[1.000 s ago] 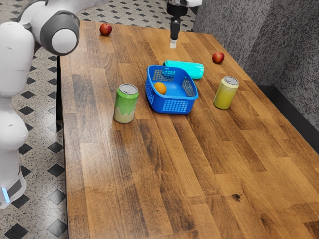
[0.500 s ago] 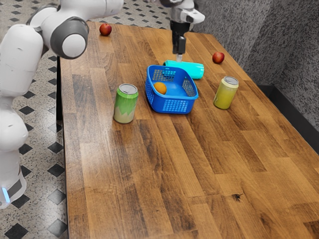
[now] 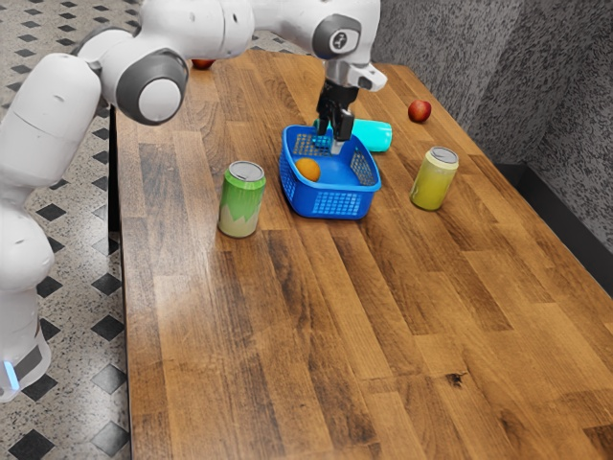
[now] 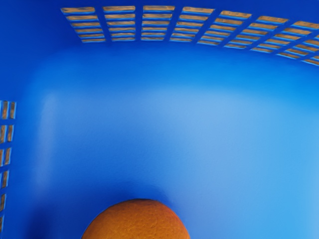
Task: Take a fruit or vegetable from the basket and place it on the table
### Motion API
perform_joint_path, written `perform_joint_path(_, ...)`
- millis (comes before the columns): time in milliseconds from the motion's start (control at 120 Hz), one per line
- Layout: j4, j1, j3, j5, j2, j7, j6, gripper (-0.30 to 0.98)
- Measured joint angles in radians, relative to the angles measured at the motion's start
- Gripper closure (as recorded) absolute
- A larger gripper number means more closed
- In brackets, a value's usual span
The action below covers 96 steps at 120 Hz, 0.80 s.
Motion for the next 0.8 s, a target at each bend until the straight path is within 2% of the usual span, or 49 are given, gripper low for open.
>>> perform_joint_path(175,-0.006,-0.014,0.0,0.009,0.029,-0.041,0.02,0.0)
perform_joint_path(308,-0.046,-0.011,0.001,0.069,0.034,-0.065,0.045,0.0)
perform_joint_path(325,-0.057,-0.011,0.001,0.074,0.032,-0.067,0.049,-0.05)
perform_joint_path(342,-0.067,-0.011,0.001,0.078,0.029,-0.069,0.053,0.0)
perform_joint_path(392,-0.1,-0.011,0.004,0.087,0.012,-0.076,0.063,0.02)
perform_joint_path(525,-0.211,-0.007,0.01,0.095,-0.061,-0.093,0.101,0.01)
perform_joint_path(800,-0.229,-0.011,0.01,0.098,-0.051,-0.118,0.154,0.0)
